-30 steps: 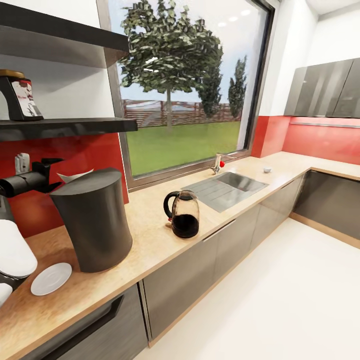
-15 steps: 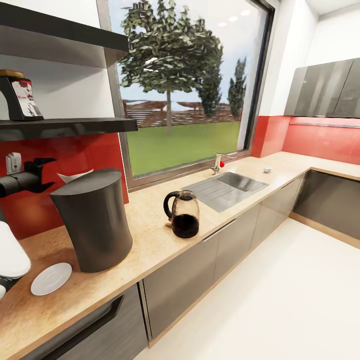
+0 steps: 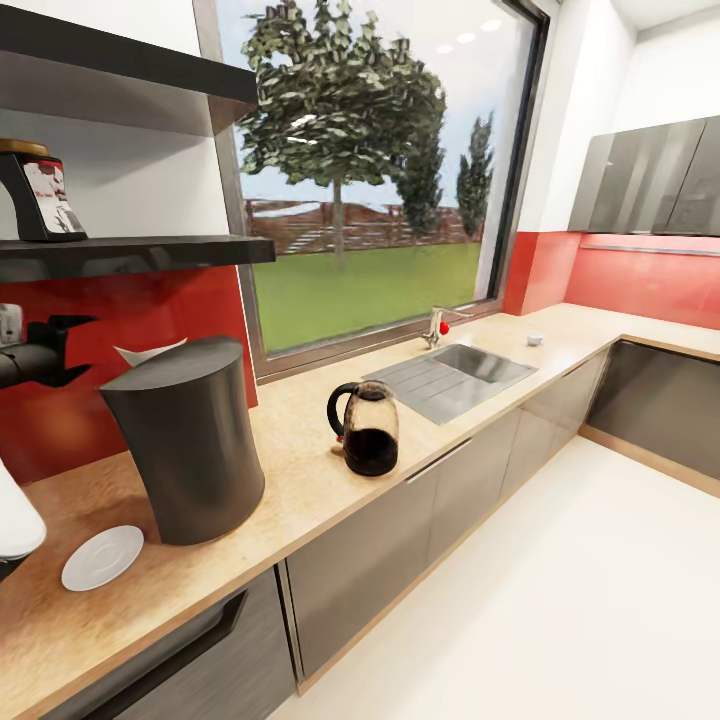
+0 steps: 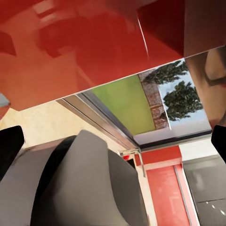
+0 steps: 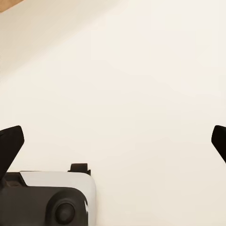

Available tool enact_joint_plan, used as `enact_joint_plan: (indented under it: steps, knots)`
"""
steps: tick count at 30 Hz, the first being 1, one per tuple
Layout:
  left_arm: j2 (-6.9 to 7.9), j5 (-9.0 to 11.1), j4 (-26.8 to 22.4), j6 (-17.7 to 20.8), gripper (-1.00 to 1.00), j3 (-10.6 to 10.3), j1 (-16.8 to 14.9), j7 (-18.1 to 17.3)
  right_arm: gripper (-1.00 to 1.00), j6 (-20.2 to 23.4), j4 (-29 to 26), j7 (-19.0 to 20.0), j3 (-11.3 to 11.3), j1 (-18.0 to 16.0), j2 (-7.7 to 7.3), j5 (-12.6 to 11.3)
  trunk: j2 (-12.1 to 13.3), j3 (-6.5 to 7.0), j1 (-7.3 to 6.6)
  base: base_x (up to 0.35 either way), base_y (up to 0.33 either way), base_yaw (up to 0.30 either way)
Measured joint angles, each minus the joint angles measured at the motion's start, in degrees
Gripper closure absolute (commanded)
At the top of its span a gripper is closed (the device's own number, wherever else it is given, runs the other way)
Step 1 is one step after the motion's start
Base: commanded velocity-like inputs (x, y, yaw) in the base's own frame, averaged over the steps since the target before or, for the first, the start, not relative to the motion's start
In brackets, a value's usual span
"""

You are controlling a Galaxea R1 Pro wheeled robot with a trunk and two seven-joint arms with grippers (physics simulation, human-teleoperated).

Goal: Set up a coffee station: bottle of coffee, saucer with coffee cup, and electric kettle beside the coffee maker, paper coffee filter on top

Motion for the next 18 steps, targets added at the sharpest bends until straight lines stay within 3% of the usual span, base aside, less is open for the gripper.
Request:
enact_joint_plan:
  steps: [7,11,18]
  knots:
    - [0.72,0.07,-0.03,0.12,-1.0,-0.2,0.18,-0.14,-1.0,0.0,0.0,-0.02,-0.06,0.0,0.0,0.0,0.0,0.0,0.0,0.0,0.0,0.154]
    - [0.72,0.02,-0.19,0.16,-1.0,-1.24,3.38,-0.75,-1.0,0.0,0.0,-0.02,-0.08,0.0,0.0,-0.01,0.01,0.0,0.0,0.0,0.0,0.238]
    - [0.74,0.11,-0.88,-0.01,-1.0,-3.47,7.7,-6.79,-1.0,0.0,-0.01,0.0,-0.08,0.01,0.0,-0.03,0.0,0.0,0.0,0.0,0.0,0.064]
